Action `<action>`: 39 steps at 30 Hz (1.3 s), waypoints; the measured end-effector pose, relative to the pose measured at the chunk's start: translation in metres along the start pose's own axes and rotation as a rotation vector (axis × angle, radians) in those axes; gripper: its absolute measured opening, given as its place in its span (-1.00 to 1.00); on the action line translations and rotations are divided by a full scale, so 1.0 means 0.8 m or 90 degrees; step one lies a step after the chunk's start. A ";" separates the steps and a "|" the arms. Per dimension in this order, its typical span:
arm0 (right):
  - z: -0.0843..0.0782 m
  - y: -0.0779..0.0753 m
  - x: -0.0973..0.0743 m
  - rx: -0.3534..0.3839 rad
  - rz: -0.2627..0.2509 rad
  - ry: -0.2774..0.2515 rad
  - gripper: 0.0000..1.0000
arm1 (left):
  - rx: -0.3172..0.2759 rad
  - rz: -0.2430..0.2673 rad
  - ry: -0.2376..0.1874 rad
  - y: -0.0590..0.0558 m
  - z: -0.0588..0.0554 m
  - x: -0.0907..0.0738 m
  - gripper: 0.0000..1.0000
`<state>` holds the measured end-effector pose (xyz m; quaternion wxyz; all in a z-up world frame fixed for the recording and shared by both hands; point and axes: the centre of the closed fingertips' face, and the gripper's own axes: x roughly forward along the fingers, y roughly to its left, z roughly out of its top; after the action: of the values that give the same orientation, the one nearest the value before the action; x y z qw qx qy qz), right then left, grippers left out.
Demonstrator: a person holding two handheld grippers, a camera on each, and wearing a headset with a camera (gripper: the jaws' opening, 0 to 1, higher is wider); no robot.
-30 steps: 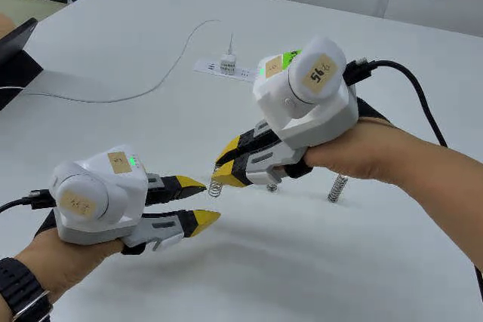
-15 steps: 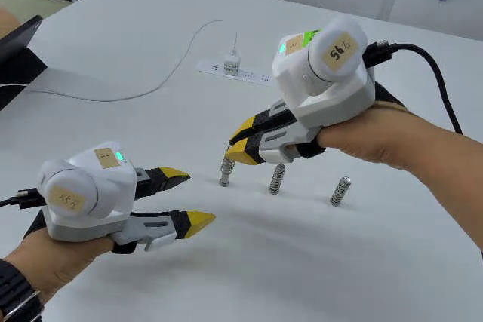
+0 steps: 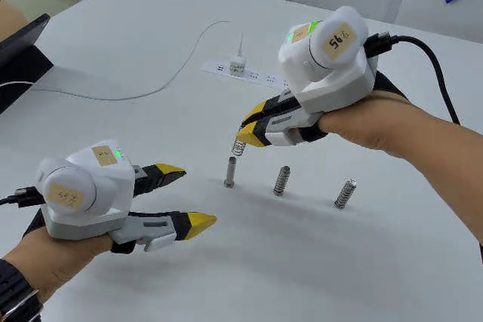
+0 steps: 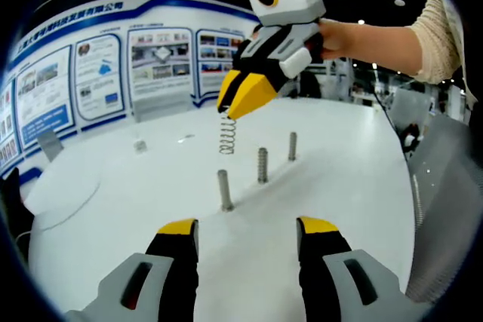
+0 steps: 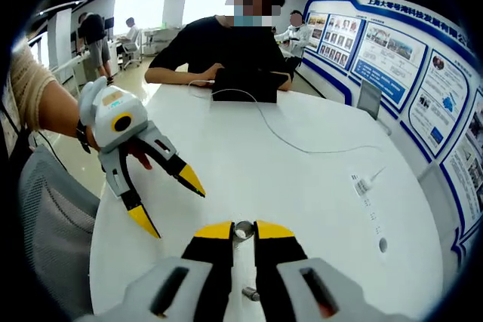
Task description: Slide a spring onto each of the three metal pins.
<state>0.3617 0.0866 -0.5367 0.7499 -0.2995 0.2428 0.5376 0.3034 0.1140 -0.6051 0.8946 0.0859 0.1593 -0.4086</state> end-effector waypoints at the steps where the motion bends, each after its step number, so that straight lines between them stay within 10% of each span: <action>1: -0.001 -0.001 0.002 0.000 -0.002 0.002 -0.78 | -0.002 0.000 -0.001 0.000 0.000 0.000 0.07; 39: -0.046 0.014 0.060 0.017 0.012 0.068 -0.78 | -0.010 0.002 0.008 0.006 -0.011 -0.001 0.09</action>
<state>0.3642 0.0945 -0.5977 0.7349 -0.3154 0.2922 0.5244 0.3046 0.1203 -0.6126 0.8951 0.0813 0.1679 -0.4050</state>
